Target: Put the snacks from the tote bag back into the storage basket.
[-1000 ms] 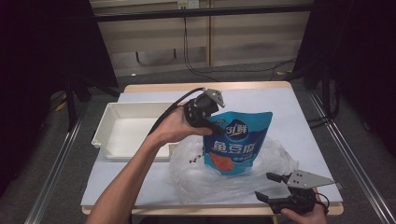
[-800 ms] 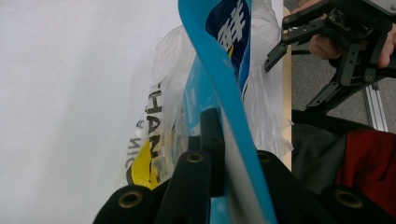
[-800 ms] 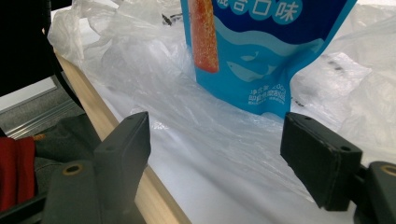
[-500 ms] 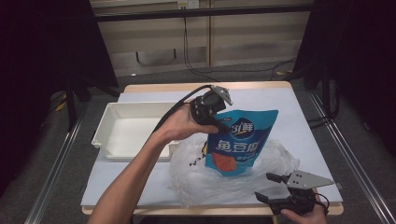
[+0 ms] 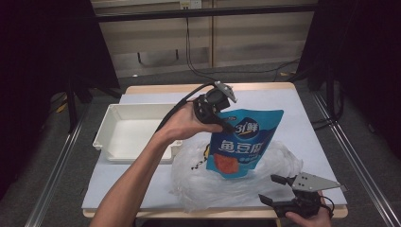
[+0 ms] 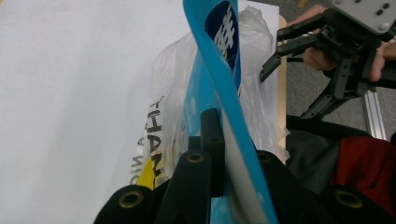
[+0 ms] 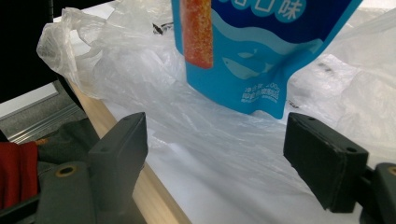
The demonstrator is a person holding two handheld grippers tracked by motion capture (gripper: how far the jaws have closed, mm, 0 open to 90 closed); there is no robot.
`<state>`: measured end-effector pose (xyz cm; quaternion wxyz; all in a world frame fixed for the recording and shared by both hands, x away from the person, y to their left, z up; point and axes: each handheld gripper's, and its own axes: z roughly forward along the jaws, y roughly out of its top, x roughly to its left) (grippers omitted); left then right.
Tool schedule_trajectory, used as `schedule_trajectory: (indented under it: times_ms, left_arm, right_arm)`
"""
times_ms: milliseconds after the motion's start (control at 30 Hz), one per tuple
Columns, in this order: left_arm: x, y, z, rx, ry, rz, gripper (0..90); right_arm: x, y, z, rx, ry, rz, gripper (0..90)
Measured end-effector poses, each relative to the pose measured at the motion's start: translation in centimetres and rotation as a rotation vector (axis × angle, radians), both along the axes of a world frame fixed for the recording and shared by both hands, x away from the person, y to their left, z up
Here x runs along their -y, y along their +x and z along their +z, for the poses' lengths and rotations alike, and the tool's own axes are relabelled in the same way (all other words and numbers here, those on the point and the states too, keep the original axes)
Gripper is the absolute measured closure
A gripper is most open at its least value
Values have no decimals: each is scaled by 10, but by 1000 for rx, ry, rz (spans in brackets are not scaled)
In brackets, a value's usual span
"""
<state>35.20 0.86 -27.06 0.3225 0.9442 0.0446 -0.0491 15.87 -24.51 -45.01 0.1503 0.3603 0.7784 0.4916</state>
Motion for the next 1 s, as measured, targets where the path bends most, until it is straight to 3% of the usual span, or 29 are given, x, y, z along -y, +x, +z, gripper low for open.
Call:
schedule_trajectory:
  times_ms: [233,367,467,800,1000]
  left_arm:
    - [-9,0,11,0,-28,1,900]
    - [-14,-6,19,51,-45,5,900]
    - [-17,-6,26,61,-40,13,900]
    - [-33,-3,38,37,-80,49,900]
    - [-41,-2,44,51,-92,84,900]
  right_arm:
    - [0,0,1,13,6,1,206]
    - [0,-1,1,15,8,-4,193]
    - [0,-1,1,15,12,-2,183]
    - [4,-5,7,83,65,-25,115]
    - [6,-7,10,118,95,-74,68]
